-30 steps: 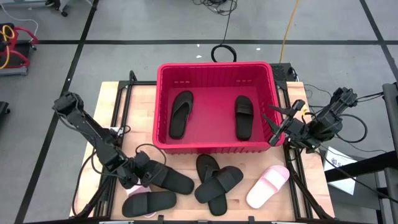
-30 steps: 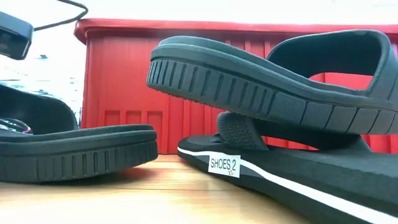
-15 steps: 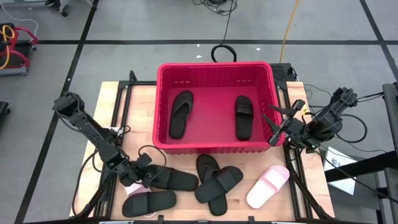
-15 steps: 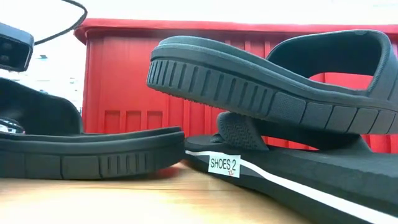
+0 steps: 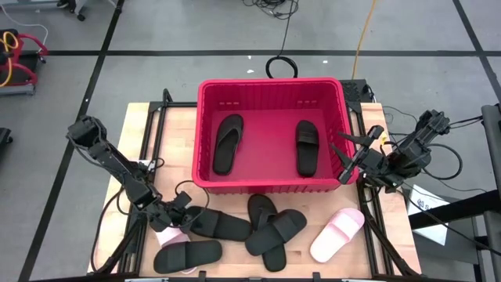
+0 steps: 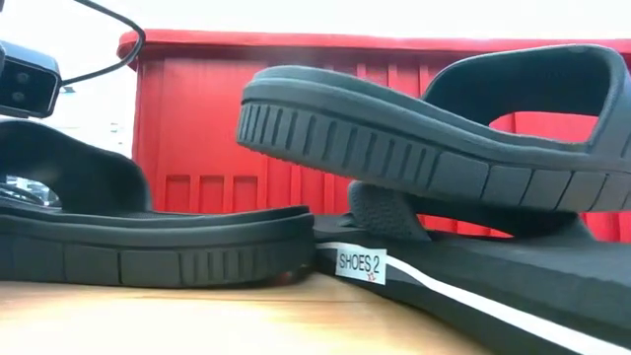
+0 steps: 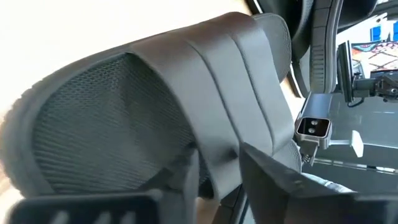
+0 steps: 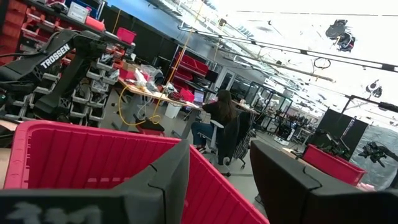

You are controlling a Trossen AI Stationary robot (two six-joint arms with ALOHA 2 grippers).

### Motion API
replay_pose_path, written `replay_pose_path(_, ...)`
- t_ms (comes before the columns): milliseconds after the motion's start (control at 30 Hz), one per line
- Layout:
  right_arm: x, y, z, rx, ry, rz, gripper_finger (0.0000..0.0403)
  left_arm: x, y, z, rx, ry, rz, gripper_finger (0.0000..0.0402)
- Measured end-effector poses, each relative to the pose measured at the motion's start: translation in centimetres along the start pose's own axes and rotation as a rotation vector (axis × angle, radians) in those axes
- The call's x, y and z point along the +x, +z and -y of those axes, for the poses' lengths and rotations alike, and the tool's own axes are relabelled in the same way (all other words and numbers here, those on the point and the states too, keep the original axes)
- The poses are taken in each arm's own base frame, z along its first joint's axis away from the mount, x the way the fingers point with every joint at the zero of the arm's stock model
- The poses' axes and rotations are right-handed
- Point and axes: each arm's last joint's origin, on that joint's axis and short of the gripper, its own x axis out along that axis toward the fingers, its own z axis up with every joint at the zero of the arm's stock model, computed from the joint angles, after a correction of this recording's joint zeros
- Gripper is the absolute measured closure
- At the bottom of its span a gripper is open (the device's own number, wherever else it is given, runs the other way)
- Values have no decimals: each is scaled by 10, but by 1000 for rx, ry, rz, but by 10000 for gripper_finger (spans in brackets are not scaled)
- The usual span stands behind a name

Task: Pick and place slides into bin
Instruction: Put the black slide into the red bin

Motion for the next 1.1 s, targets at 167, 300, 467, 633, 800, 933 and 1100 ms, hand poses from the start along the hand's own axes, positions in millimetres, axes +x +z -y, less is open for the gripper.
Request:
replay_pose_path(167, 0, 0, 0, 0, 0, 0, 243, 0, 0, 1, 4, -7, 0, 389)
replay_pose_path(300, 0, 0, 0, 0, 0, 0, 243, 0, 0, 1, 5, -12, 0, 392)
replay_pose_path(467, 0, 0, 0, 0, 0, 0, 243, 0, -1, 6, 5, -57, -4, 399)
replay_pose_path(633, 0, 0, 0, 0, 0, 0, 243, -2, -1, 12, -15, -113, -16, 400)
replay_pose_path(800, 0, 0, 0, 0, 0, 0, 243, -9, 1, 22, -13, -159, -20, 400)
replay_pose_path(933, 0, 0, 0, 0, 0, 0, 243, -18, 3, 32, 1, -212, -21, 401)
replay_pose_path(1100, 0, 0, 0, 0, 0, 0, 243, -31, 6, 43, 12, -204, -59, 401)
